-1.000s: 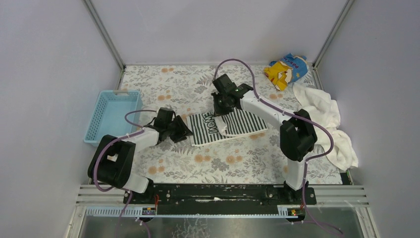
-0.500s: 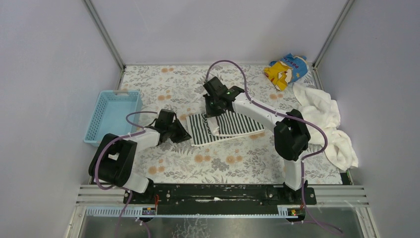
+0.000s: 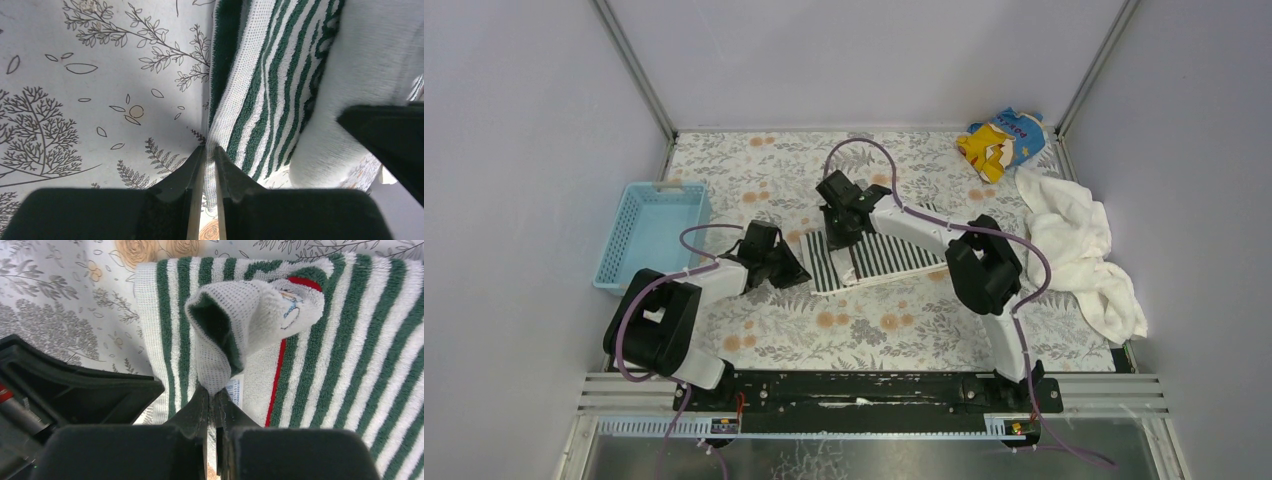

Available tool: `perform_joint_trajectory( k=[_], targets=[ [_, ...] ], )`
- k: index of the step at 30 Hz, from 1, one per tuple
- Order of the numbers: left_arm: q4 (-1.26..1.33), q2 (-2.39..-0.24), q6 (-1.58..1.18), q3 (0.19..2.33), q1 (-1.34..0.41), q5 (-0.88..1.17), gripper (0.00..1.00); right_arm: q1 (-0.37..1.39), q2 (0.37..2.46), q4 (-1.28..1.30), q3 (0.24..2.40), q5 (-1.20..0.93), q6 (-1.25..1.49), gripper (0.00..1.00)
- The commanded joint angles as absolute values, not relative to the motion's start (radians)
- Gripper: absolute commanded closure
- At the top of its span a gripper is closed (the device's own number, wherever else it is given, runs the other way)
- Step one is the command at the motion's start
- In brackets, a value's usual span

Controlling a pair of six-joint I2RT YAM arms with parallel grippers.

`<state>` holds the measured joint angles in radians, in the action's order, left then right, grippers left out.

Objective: Roll the towels
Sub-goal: Fold the towel at the center of the board.

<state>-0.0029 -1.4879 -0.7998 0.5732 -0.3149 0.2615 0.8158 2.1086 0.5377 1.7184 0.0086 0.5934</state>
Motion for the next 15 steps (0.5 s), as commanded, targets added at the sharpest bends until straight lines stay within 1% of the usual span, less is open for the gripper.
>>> perform_joint_trajectory(
  k=[1, 7, 15],
  targets=[
    [0.008, -1.497, -0.793, 0.551, -0.327, 0.23, 0.88, 0.835, 2.138, 0.513, 1.777, 0.0, 0.619, 0.95],
    [0.009, -1.502, -0.793, 0.554, -0.331, 0.23, 0.88, 0.841, 2.169, 0.524, 1.809, -0.027, 0.621, 0.94],
    [0.007, -1.5, -0.792, 0.554, -0.339, 0.232, 0.88, 0.856, 2.118, 0.528, 1.8, -0.017, 0.622, 0.93]
  ],
)
